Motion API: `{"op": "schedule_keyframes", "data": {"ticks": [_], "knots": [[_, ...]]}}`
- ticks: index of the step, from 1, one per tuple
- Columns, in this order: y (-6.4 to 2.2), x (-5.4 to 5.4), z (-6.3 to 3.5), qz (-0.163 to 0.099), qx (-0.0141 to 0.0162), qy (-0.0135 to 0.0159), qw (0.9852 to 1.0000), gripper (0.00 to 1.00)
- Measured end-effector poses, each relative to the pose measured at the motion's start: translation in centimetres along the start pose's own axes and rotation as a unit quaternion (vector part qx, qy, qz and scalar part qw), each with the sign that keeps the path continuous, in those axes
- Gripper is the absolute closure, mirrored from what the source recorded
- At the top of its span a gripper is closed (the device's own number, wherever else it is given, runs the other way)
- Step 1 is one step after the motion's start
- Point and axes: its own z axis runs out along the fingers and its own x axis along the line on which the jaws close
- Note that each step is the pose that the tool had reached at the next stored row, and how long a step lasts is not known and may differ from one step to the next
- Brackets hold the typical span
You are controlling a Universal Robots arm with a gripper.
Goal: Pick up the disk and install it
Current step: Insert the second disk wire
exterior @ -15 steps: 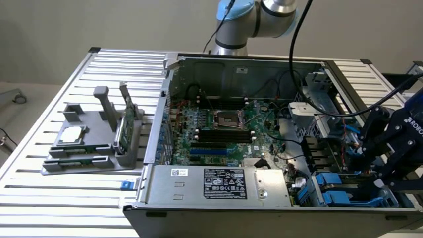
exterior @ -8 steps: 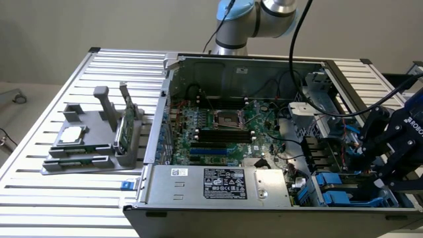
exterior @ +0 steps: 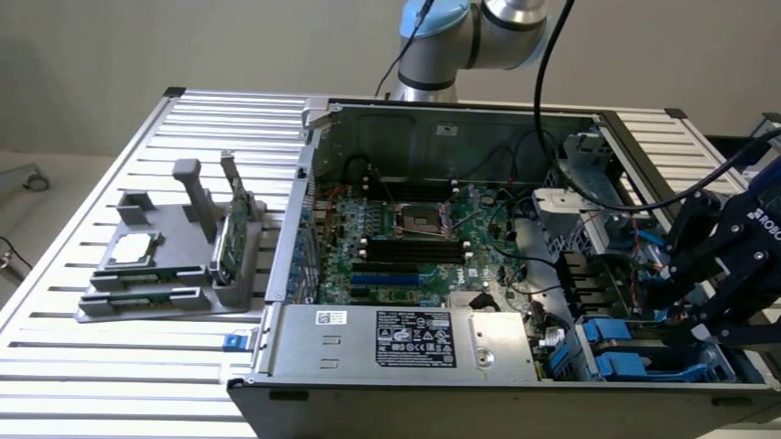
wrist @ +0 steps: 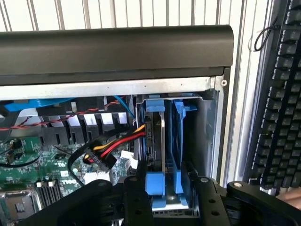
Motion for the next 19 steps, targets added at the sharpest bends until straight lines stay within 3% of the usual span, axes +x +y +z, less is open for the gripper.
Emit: {"op": "schedule_keyframes", "data": {"ticks": [9,13,19], "knots": [[-0.81,-0.1,-3.67,0.000,0.0000,-0.0001,1.0000,0.58],[-1.02,-0.1,-3.69,0.000,0.0001,0.0002,1.0000,0.58],[-2.58,0.0,-3.28,0.000,-0.0019,0.0003,1.0000,0.58]]}}
